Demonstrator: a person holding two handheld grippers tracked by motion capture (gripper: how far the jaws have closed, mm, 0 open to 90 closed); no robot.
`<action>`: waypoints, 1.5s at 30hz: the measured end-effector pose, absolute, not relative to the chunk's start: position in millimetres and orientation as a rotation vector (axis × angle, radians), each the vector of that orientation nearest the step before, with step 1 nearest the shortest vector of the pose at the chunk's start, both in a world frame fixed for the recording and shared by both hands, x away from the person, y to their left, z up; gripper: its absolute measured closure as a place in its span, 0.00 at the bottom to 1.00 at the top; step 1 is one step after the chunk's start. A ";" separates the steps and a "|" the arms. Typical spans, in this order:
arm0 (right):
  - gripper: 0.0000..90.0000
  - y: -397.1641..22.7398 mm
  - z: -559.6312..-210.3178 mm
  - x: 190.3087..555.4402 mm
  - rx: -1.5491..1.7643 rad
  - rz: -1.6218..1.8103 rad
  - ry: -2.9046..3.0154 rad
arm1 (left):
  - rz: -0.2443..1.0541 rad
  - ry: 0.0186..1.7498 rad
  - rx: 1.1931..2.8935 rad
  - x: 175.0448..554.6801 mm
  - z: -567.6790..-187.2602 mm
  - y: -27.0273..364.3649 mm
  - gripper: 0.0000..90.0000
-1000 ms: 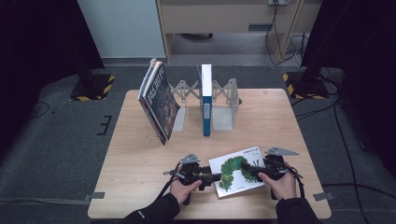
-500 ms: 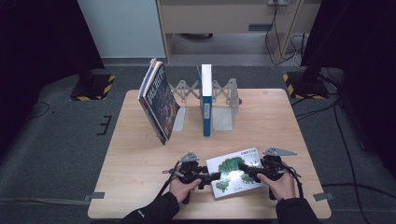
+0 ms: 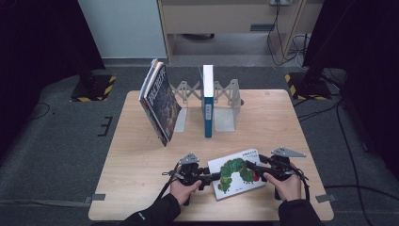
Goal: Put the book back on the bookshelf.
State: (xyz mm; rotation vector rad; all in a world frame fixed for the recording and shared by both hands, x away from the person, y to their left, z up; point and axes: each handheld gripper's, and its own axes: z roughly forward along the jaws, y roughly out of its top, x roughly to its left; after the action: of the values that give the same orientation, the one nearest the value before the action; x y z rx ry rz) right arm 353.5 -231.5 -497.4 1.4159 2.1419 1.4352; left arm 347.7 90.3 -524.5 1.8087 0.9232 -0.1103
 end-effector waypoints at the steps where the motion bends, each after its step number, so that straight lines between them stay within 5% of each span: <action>1: 0.36 -232.2 -498.5 353.7 1.424 1.422 2.144 | -0.110 0.922 1.810 347.7 -524.6 90.5 0.59; 27: 0.42 -217.0 -504.7 357.8 1.410 1.451 2.246 | -0.137 0.862 1.815 343.5 -518.0 84.3 0.61; 39: 0.40 -220.9 -499.8 357.6 1.373 1.511 2.181 | -0.214 0.870 1.778 347.7 -503.7 93.4 0.81; 45: 0.38 -237.0 -498.9 358.6 1.363 1.420 2.128 | -0.171 0.892 1.753 350.8 -489.7 101.7 0.83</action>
State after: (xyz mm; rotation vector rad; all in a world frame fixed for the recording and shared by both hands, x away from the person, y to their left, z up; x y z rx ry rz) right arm 358.6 -237.0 -498.9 1.3629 2.1276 1.4196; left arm 350.8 101.7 -489.7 1.7531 0.8917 -0.1707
